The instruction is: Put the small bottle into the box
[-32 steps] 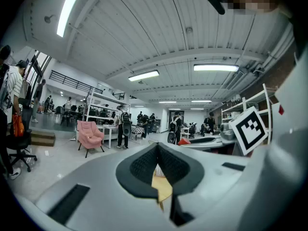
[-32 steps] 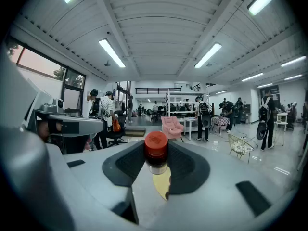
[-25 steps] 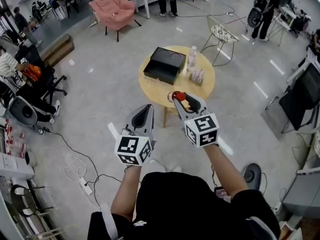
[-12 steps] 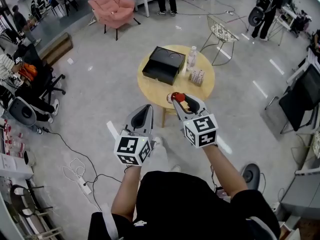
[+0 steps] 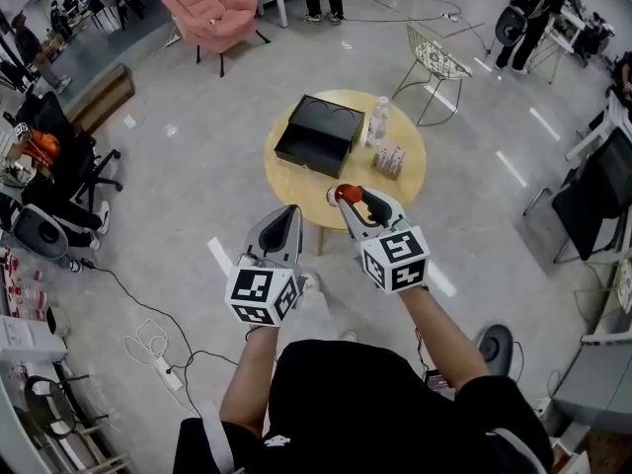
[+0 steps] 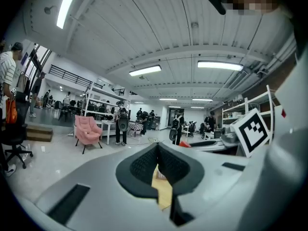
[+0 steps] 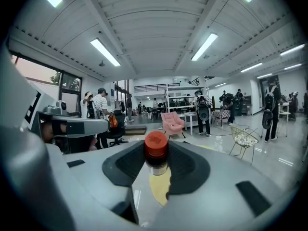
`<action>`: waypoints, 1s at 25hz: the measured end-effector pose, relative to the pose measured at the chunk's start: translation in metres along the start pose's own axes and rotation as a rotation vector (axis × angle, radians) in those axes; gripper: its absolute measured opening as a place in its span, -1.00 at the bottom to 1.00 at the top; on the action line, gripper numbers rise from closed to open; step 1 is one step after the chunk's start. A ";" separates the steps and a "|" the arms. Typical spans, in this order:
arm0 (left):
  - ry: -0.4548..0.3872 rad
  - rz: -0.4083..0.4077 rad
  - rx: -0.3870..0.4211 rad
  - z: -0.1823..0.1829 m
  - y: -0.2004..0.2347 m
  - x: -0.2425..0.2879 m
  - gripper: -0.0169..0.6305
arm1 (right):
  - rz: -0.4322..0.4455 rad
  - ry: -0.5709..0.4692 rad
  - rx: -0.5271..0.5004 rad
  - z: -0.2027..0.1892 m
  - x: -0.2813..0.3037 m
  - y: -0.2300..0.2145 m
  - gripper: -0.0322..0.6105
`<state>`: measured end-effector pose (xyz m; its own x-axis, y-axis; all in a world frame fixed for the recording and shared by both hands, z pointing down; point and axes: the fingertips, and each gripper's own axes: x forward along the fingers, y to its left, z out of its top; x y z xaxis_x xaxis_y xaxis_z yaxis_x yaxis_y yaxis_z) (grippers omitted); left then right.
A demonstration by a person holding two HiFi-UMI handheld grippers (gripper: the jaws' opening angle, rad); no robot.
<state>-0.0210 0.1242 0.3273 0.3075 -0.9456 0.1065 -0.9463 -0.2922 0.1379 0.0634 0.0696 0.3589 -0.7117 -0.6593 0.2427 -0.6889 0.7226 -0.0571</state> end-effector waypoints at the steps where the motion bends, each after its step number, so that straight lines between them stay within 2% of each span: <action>1: 0.003 -0.002 0.000 0.000 0.004 0.007 -0.91 | 0.000 0.004 0.002 0.000 0.007 -0.004 -0.48; 9: 0.028 -0.009 -0.008 0.009 0.048 0.056 -0.91 | -0.010 0.020 0.022 0.013 0.066 -0.031 -0.48; 25: 0.065 -0.082 -0.045 0.024 0.138 0.142 -0.91 | -0.071 0.082 0.039 0.031 0.174 -0.065 -0.48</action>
<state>-0.1103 -0.0540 0.3378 0.3913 -0.9069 0.1561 -0.9126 -0.3606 0.1929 -0.0201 -0.0981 0.3745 -0.6481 -0.6882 0.3262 -0.7432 0.6649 -0.0739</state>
